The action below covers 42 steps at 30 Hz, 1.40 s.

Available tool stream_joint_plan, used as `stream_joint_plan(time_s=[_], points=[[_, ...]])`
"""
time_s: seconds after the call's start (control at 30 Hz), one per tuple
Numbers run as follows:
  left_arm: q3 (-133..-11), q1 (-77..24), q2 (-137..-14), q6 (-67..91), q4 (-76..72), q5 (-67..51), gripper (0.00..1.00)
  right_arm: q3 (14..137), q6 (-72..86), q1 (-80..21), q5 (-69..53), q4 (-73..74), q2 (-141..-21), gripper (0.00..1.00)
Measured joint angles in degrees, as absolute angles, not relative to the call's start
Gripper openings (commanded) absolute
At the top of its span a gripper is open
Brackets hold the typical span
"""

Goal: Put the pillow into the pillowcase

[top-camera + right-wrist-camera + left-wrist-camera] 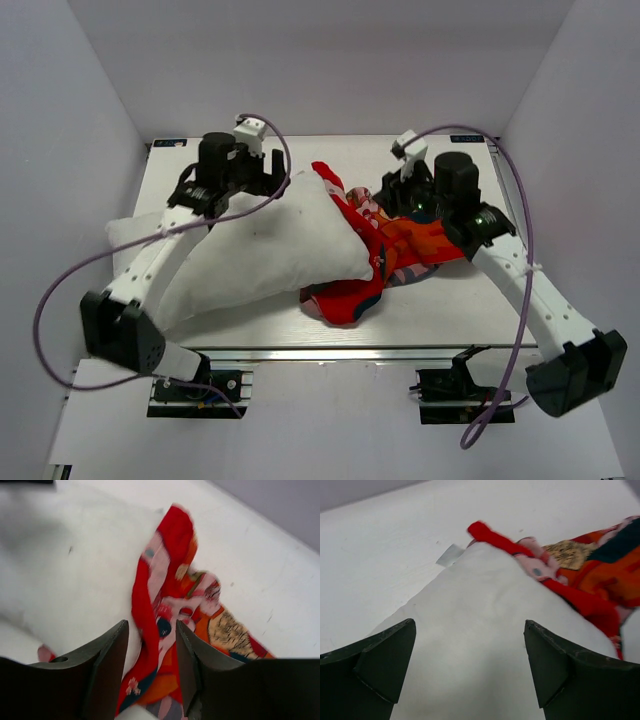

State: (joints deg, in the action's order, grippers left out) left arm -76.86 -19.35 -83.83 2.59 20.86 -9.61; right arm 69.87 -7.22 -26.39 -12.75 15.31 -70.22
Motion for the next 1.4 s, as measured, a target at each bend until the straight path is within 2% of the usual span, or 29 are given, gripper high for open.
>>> stream_joint_plan(time_s=[0.13,0.3,0.47,0.7,0.83,0.93,1.03,1.07,1.1,1.17,1.33,1.4], points=[[-74.30,-22.72,-72.49,4.16,21.80,-12.69,0.98,61.36,-7.95,-26.44,-15.29,18.24,-65.82,0.48],[-67.20,-39.70,-64.12,6.52,22.13,-12.01,0.98,51.88,-8.01,-26.48,-15.38,21.34,-65.23,0.48],[-59.90,-48.14,-67.90,7.35,24.03,-3.49,0.98,48.90,-8.47,-26.48,-14.90,20.97,-66.94,0.48],[-58.04,-49.32,-74.85,4.43,21.50,9.72,0.98,49.23,-8.78,-26.46,-14.59,17.80,-73.32,0.47],[-58.22,-49.32,-79.33,2.17,17.93,13.13,0.97,49.80,-8.78,-26.41,-14.02,17.32,-76.03,0.46],[-58.26,-49.36,-82.72,0.40,15.99,14.41,0.88,50.17,-8.80,-26.37,-13.58,16.23,-76.40,0.44],[-58.26,-49.47,-84.31,-0.78,14.61,15.44,0.67,50.57,-8.82,-26.26,-13.41,14.96,-76.62,0.40],[-58.24,-49.50,-84.53,-1.06,14.33,15.86,0.59,50.68,-8.80,-26.24,-13.41,14.68,-76.77,0.39],[-58.24,-49.54,-84.60,-1.34,14.15,16.10,0.44,50.87,-8.78,-26.22,-13.41,14.57,-77.01,0.38],[-58.08,-49.65,-84.79,-1.65,13.34,17.34,0.30,51.07,-8.80,-26.13,-13.41,14.09,-77.65,0.38],[-57.01,-49.39,-84.47,-1.06,12.03,19.33,0.08,52.23,-8.82,-25.82,-13.02,13.45,-80.09,0.45],[-56.03,-49.04,-83.53,-0.84,11.57,19.51,0.05,52.75,-8.88,-25.67,-12.78,13.50,-80.42,0.49]])
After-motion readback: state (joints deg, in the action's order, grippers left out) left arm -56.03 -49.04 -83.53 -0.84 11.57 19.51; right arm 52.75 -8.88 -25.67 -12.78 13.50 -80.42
